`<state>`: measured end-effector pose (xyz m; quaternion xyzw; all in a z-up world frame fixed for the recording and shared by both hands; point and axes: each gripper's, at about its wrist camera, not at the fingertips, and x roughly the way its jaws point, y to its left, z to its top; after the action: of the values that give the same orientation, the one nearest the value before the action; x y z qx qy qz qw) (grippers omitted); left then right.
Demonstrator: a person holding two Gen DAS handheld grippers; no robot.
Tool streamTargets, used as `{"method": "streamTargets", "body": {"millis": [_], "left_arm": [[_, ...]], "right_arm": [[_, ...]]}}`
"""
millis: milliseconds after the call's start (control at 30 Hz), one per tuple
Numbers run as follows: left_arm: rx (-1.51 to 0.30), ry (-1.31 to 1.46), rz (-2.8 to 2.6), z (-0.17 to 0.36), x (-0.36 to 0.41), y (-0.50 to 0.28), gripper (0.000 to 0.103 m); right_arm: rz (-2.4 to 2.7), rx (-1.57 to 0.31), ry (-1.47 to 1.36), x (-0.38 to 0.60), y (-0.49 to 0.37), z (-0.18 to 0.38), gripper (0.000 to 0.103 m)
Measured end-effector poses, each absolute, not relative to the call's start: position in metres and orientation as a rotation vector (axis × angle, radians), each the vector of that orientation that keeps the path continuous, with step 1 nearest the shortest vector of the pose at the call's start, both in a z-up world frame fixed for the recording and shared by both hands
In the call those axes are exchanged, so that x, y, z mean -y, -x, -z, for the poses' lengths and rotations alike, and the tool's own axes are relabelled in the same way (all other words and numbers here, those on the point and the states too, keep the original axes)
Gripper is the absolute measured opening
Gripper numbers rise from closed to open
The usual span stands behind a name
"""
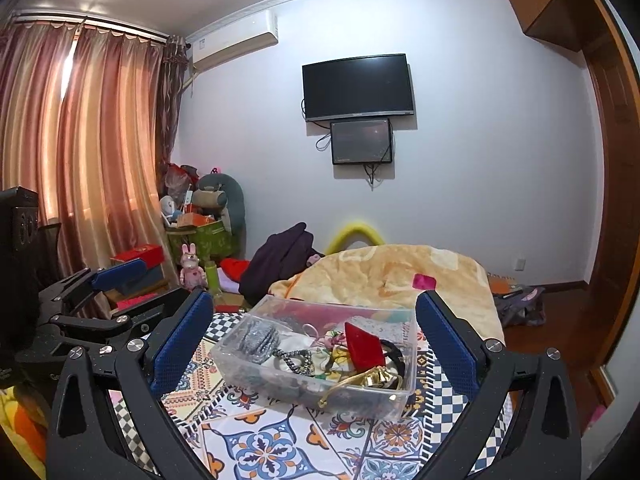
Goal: Organize soft objects
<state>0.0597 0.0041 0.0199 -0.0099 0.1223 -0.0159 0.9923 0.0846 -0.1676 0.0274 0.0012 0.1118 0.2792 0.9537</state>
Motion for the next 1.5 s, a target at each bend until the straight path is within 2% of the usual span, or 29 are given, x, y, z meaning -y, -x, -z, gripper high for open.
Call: {"method": "streamTargets", "body": {"millis": [800,900,1500], "left_arm": [[-0.256,0.025,0.04,-0.0182,-0.006,-0.059,0.097],[-0.257,0.032,0.05,-0.0174,-0.0071,-0.0578,0.102],[-0.273,0.036,0.07,-0.0202,-0.008,-0.0579,0.102]], "right_arm": [[-0.564,-0.243,-0.026,0.1698,-0.0811,-0.0264,0.101],[-0.56,-0.242,-0.027,0.1694,-0.0811,-0.0277,0.101],[-0.537,-0.226,-0.028,0.1717,-0.081,-0.0287,0.103]]}}
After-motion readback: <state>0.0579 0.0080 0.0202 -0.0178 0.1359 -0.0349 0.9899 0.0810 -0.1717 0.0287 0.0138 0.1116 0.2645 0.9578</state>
